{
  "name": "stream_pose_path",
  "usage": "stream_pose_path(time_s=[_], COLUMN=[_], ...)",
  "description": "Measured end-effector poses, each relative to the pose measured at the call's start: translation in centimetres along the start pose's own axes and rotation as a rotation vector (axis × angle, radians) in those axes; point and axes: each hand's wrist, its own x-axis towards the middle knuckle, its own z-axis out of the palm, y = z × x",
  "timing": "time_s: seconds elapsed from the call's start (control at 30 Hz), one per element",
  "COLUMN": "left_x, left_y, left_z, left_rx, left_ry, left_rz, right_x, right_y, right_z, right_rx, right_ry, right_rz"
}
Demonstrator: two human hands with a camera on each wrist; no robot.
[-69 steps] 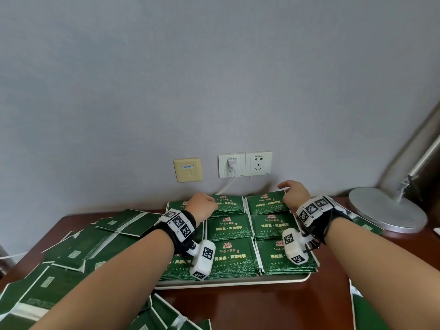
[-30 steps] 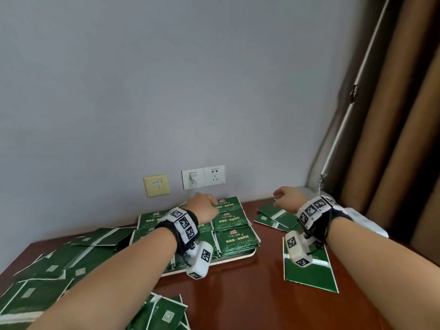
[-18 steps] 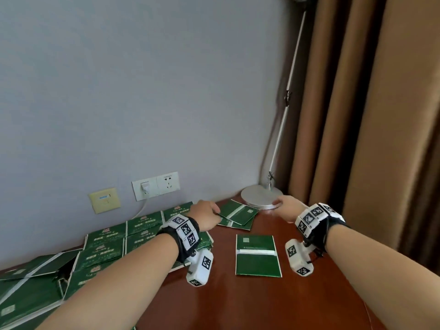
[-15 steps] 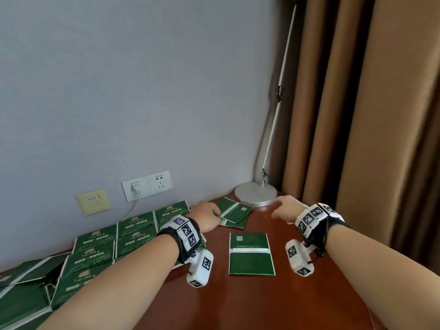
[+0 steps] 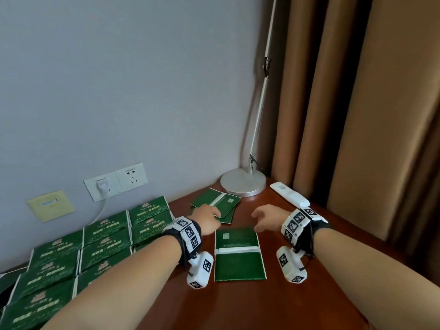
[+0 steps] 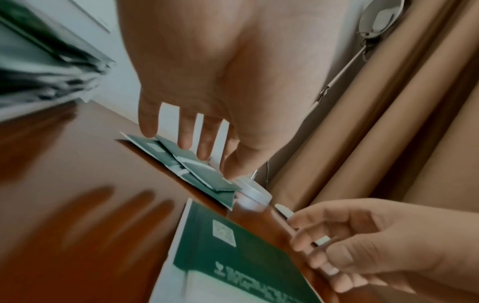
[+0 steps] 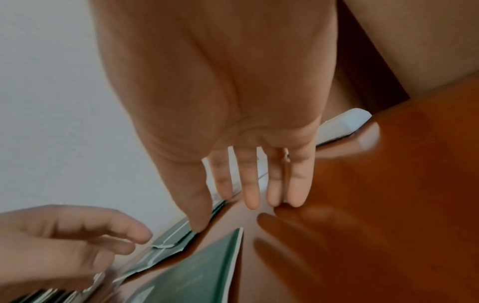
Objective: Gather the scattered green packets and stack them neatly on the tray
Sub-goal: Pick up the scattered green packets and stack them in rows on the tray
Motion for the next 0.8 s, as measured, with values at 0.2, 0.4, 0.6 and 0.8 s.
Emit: stream_pose_path(time_s=[0.2,0.4,0.6,0.8], left_x=[2.3,3.7,4.3,3.8], left_y=[0.3,0.4,0.1,0.2], left_z=[1.5,2.3,2.7,2.3], left_rx=[0.088,0.235,0.274,0.308], left_ry=[-0.075,-0.126,-0.155,-0.16], left_rz=[0.064,0.068,0.061,0.079], right_x=[1.2,1.7,1.8,1.5], right_y=[-0.3,-0.9,-1.5,-1.7], right_z=[0.7,0.9,0.9,1.0], right_rx=[-0.132,-0.247,-0.298,-0.303], right_ry=[-0.07,-0.111,-0.142,-0.123], right_rz=[-0.053,-0.047,-0.037,-0.036])
